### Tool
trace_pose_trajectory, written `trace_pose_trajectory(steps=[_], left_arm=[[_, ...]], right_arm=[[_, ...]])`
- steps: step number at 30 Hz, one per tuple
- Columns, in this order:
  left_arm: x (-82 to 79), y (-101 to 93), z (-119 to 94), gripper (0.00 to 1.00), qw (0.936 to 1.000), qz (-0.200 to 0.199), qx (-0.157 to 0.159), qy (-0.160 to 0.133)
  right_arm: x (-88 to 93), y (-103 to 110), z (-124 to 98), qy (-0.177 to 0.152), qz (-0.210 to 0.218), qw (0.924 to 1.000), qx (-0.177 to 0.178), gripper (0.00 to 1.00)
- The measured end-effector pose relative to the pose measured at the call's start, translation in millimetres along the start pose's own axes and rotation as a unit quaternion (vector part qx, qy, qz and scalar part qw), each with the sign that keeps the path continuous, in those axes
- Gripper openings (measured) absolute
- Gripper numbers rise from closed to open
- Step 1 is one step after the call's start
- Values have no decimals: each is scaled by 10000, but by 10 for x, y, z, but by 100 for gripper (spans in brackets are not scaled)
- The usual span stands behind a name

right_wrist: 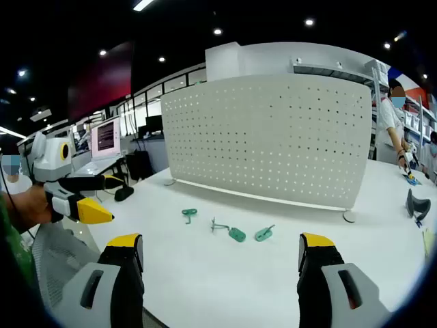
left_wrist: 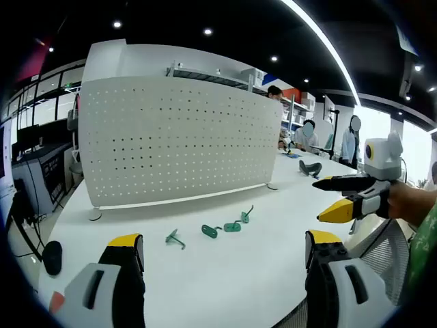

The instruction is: Insert the hook assembly into the mounting plate slot until the hook locks in place.

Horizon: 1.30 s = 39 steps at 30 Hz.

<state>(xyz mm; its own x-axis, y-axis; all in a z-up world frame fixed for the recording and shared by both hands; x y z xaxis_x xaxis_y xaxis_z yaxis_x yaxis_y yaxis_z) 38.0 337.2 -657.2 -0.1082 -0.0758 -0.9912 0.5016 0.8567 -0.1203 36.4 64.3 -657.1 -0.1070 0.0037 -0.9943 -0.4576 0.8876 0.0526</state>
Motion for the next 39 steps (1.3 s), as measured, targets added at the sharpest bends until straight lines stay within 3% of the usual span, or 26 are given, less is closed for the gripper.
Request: trace_pose_trajectory(steps=[39], left_arm=[[-8, -17, 24, 100, 10000, 38, 63, 37]], right_arm=[[2, 6, 23, 53, -1, 10000, -48, 95]])
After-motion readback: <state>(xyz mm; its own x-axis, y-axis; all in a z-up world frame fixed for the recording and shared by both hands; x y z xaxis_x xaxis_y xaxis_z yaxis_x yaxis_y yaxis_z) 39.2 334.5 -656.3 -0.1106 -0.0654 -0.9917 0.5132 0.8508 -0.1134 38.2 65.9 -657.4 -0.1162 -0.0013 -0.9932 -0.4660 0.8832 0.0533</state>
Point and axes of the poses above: the point that each gripper's makers call its tool centre point, and the gripper's own axes: z roughly forward along the fingers, y roughly to its left, x roughly out of its underside, the point moved 10 cm from there along -z, roughly backward along the fingers, and after that the axes turned 15 degrees about -y, right-handed, at the moved point
